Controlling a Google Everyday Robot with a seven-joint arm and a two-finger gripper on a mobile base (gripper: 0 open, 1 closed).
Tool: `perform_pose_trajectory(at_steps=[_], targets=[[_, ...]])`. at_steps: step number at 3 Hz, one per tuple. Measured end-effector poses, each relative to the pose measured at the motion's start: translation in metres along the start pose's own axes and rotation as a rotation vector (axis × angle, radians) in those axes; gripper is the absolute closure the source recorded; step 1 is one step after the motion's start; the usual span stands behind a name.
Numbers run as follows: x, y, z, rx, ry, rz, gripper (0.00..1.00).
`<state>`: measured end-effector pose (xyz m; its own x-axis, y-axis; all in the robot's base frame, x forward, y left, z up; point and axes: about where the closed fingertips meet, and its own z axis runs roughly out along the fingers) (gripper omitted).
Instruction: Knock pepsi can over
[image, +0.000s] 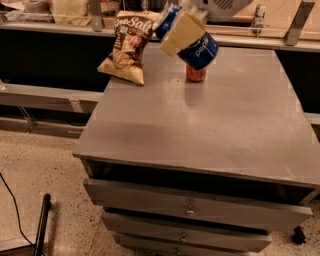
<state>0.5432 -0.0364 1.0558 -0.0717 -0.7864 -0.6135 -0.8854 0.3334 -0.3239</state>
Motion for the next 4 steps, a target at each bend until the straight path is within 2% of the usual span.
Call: perform_pose_trajectory(at_steps=[1,2,3,4], targets=[[0.042,-0.013,0.027,-0.047,0.236,0.014,1.00],[0.112,-0.001,0.036,-0.137,0.471,0.035,1.00],[0.170,0.009,0.033,-0.191,0.608,0.072,1.00],[0.189,0.019,0.039,-0.230,0.617,0.055,0.85]])
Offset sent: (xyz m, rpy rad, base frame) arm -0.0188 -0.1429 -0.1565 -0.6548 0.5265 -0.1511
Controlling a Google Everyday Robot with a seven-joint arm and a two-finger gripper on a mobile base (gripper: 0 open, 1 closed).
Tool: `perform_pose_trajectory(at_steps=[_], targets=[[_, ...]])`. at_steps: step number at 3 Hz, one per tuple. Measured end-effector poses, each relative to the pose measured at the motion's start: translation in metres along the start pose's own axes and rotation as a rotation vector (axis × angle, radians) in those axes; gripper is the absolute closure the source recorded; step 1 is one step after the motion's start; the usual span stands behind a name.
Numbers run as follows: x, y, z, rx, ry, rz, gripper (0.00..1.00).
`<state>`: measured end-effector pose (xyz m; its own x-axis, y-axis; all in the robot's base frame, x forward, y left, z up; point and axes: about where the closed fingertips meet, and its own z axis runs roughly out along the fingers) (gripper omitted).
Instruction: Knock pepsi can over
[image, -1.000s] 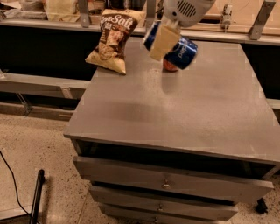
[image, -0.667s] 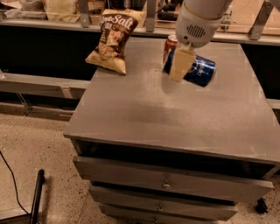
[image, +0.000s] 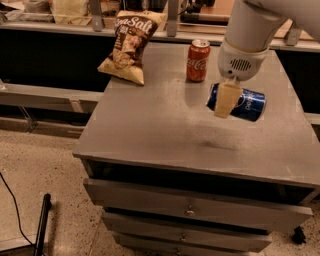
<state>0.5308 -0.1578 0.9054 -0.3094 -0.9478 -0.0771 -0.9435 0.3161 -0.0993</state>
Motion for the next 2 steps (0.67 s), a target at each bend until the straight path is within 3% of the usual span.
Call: perform_pose_trajectory(at_steps=[1,2], targets=[[-0.009,0.007,0.019,-0.031,0.005,-0.056,0.61],[-0.011,0.012,0.049,-0.071,-0.029,-0.070,0.38]])
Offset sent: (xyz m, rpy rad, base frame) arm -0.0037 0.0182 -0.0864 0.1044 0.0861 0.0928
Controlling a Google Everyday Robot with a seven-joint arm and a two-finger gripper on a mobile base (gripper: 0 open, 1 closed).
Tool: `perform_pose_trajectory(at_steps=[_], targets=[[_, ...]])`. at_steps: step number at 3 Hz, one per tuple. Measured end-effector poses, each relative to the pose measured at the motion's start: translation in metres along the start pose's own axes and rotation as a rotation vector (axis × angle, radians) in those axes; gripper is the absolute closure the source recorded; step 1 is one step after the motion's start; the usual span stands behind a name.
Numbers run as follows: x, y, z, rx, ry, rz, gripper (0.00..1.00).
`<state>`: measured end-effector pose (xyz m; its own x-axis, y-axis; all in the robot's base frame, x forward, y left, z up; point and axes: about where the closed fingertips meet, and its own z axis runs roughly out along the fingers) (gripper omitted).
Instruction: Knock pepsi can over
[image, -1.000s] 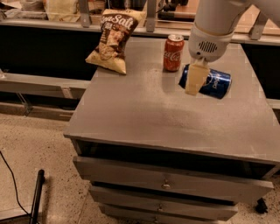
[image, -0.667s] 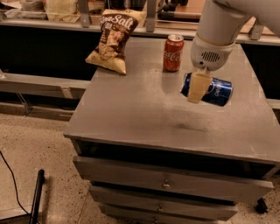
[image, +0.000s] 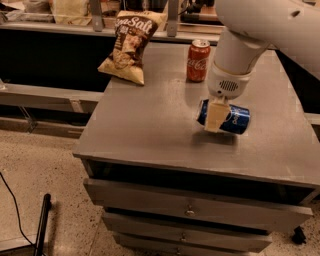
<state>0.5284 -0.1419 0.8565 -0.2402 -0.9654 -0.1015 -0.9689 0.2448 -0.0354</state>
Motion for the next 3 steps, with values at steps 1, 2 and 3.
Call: perform_pose_trajectory(at_steps=[1,2,3], targets=[[-0.0030,0.0027,0.0155,0.010,-0.075,-0.028,0.14],[-0.0051,0.0004,0.0166,0.022,-0.088,-0.031,0.00],[-0.0051,0.0007,0.0166,0.020,-0.086,-0.031,0.00]])
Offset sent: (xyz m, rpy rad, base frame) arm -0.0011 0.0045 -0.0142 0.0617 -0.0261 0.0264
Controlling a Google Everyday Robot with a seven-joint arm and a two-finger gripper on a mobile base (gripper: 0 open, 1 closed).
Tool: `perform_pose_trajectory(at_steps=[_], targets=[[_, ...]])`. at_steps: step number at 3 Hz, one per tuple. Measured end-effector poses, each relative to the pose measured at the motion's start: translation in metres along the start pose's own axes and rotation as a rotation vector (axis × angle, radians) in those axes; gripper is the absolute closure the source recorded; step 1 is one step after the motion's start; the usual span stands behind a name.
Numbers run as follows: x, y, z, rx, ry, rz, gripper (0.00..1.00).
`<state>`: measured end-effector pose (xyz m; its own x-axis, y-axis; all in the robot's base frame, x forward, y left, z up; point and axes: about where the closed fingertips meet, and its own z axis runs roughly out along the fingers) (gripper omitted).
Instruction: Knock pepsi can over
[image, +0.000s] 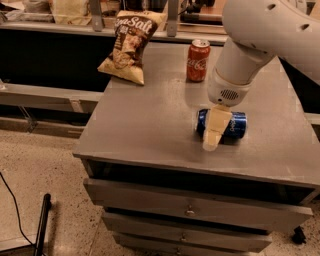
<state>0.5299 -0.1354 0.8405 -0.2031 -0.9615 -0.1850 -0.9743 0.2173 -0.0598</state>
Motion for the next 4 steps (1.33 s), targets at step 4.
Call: perform_pose_trajectory(at_steps=[4], targets=[[0.055,-0.004,-0.046,0.113,-0.407,-0.016,0.00]])
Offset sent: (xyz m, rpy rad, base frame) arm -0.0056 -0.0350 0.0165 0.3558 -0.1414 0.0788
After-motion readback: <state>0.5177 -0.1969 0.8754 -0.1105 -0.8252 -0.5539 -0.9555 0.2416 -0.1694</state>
